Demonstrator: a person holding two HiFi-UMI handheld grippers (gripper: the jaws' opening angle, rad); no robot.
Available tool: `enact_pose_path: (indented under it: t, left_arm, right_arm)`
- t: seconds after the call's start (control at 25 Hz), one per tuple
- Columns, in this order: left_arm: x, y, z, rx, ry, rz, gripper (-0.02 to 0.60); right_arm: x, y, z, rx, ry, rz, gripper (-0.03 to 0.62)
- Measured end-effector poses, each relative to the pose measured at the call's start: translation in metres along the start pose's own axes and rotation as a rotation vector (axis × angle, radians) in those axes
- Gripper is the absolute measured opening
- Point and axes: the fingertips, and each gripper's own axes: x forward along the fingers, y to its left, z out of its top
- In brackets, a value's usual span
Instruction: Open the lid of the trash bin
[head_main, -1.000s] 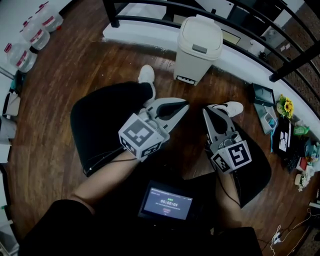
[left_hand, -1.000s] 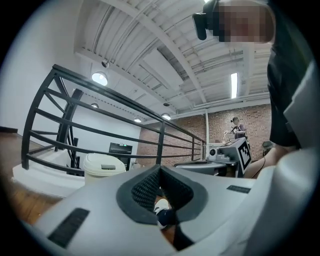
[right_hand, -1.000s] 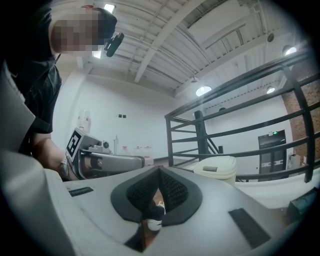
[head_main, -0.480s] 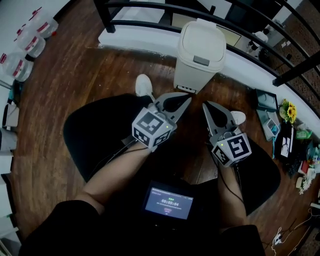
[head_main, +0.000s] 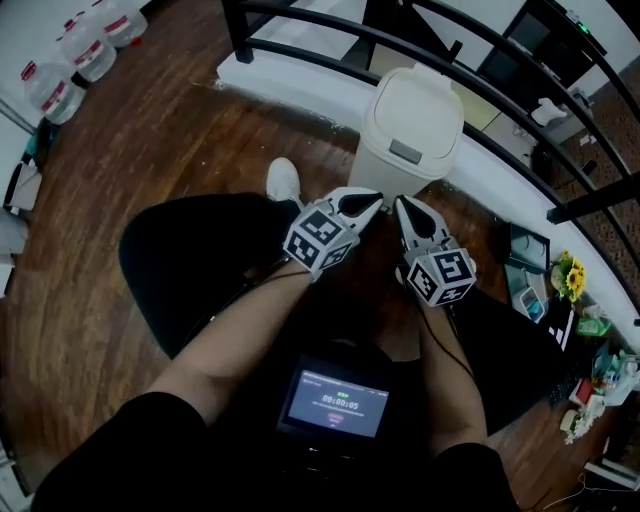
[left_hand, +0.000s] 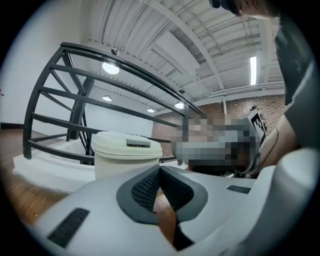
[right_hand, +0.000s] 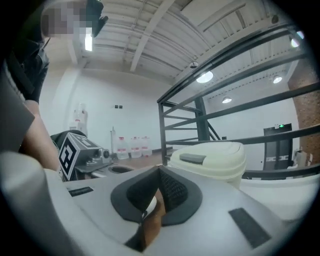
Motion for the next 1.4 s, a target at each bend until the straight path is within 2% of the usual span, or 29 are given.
enact_pose_path:
  t: [0.08, 0.36, 0.64, 1.0, 1.12, 1.4]
  left_arm:
    - [0.012, 0.016, -0.016, -0.017, 0.016, 0.019, 0.017]
    - [0.066, 0.069, -0.086, -0.063, 0.195, 0.091, 0.017]
    - [0.118, 0.093, -0.146, -0.097, 0.290, 0.084, 0.017]
    - [0.157, 0.121, -0.222, -0.164, 0.412, 0.104, 0.017]
    - [0.168, 0.132, -0.243, -0.189, 0.438, 0.115, 0.017]
    - [0.197, 0.143, -0.273, -0.220, 0.465, 0.130, 0.017]
  right_arm:
    - [0.017, -0.016, -0.023, 0.019, 0.029, 0.012, 0.009]
    - [0.057, -0.070, -0.101, 0.087, 0.163, 0.033, 0.009]
    - [0.086, -0.110, -0.170, 0.168, 0.242, 0.041, 0.009]
    - [0.107, -0.140, -0.244, 0.277, 0.313, 0.030, 0.009]
    - [0.111, -0.147, -0.261, 0.314, 0.325, 0.011, 0.009]
    - [0.115, -0.170, -0.279, 0.329, 0.334, 0.001, 0.009]
